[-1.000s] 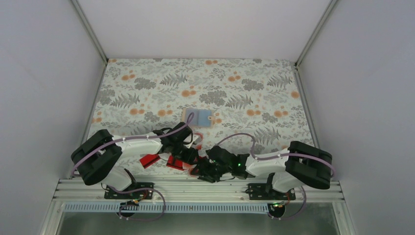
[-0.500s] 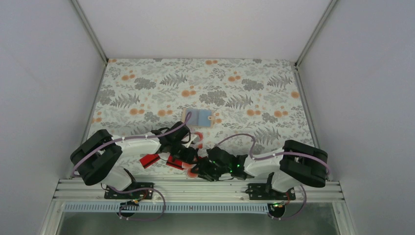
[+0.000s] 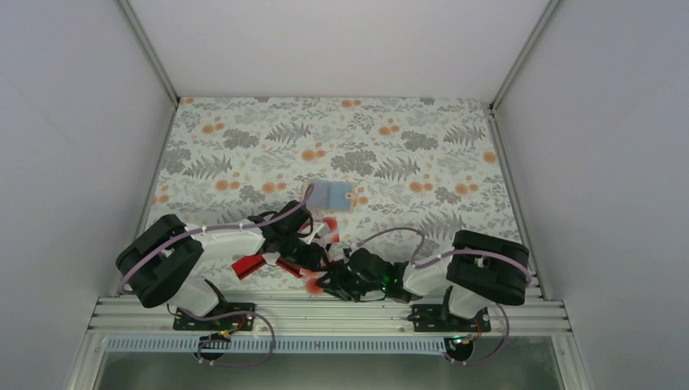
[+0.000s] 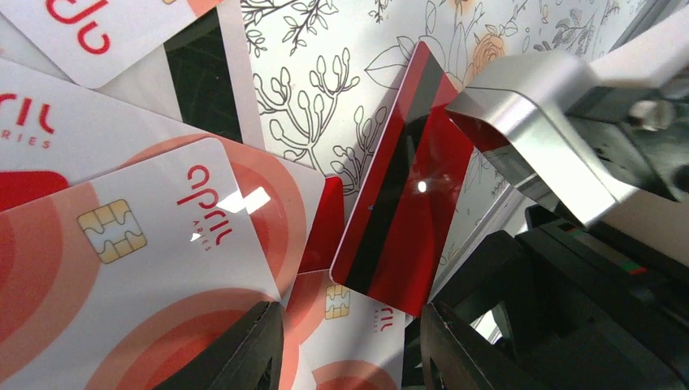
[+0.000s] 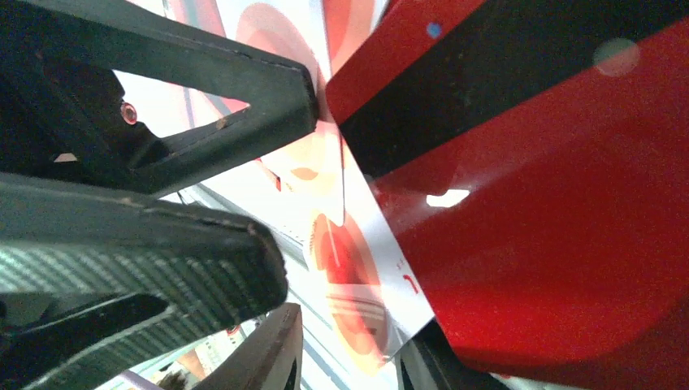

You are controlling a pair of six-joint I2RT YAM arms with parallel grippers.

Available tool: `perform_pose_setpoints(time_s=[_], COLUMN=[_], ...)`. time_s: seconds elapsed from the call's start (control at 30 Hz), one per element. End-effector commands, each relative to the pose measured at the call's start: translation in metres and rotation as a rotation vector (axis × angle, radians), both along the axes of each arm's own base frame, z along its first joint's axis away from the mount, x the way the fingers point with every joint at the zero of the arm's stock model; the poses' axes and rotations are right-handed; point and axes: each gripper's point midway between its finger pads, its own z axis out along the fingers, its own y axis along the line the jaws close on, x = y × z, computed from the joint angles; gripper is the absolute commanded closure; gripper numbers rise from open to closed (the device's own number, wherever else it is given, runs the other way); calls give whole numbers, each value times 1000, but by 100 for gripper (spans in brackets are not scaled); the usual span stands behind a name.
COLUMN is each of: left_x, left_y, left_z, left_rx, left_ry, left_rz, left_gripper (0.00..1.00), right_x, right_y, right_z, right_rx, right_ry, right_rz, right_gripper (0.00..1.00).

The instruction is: Put the credit cards into the card holder

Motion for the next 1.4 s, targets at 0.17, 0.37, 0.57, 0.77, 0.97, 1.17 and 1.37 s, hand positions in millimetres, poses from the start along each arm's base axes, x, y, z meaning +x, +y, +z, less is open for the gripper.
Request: perform_pose_setpoints(time_s=[0.17, 0.37, 0.57, 0.77, 0.97, 1.17, 1.37], left_x=[-29, -18, 2, 9, -4, -12, -14], left_y=[36, 26, 26, 54, 68, 70, 73], left_z=[-34, -9, 39, 58, 36, 13, -4], left_rx=[160, 106, 116, 231, 286, 338, 394], left_ry=[124, 65, -48, -134, -90, -1, 45], left_rz=[11, 17, 54, 109, 113, 124, 126], left_gripper=[56, 55, 38, 38, 46, 51, 61], right_x=[25, 21, 22, 24, 25, 29, 34], right_y=[-6, -10, -14, -15, -12, -9, -5], right_z=[1, -10, -9, -5, -7, -3, 2], right_rx=[31, -1, 1, -55, -125, -213, -234], right_ry=[-49, -11, -16, -43, -30, -19, -28], right_rz=[-153, -157, -163, -154, -131, -119, -113], right_gripper=[91, 96, 96, 96, 96, 96, 96])
